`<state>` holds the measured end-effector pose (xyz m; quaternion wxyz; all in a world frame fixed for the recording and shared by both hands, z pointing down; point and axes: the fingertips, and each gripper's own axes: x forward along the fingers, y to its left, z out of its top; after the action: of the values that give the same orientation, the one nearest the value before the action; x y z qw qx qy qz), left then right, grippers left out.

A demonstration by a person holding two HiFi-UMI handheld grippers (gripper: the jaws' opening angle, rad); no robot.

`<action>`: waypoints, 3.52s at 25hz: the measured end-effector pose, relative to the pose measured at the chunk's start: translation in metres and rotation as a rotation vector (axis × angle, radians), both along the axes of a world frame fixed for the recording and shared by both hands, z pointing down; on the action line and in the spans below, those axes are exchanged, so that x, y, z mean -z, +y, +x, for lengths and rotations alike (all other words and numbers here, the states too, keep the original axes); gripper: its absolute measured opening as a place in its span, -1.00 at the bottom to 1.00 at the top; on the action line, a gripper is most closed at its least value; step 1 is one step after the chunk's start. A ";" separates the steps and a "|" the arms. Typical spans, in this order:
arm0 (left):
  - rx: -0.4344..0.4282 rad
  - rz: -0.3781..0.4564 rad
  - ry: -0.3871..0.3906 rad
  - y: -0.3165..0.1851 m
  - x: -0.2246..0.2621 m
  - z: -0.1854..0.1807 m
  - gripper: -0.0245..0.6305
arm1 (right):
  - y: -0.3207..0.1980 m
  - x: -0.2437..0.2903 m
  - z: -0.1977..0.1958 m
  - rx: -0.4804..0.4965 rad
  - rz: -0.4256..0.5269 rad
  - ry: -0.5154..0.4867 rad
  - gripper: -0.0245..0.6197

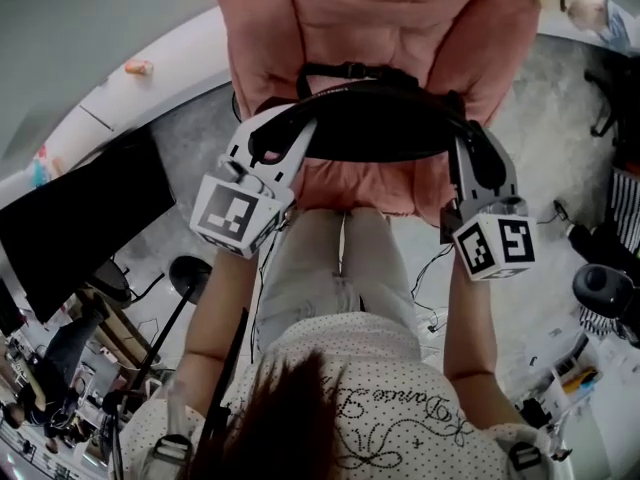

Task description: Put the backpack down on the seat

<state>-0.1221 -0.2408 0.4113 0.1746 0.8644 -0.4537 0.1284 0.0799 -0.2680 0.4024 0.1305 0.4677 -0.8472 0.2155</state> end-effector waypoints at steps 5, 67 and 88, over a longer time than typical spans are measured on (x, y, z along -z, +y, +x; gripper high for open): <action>0.016 -0.093 -0.016 0.008 -0.048 0.003 -0.77 | 0.009 -0.053 0.003 0.025 -0.089 0.035 -0.60; 0.137 -0.526 -0.148 0.075 -0.321 0.026 -0.23 | 0.090 -0.359 0.044 0.096 -0.662 0.154 -0.06; 0.107 -0.440 -0.117 0.095 -0.250 0.017 -0.16 | 0.068 -0.254 0.012 0.125 -0.425 0.120 0.06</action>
<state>-0.1055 -0.1457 0.6613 0.3388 0.7713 -0.4692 0.2649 0.0915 -0.1998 0.6563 0.2893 0.3882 -0.8009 0.3523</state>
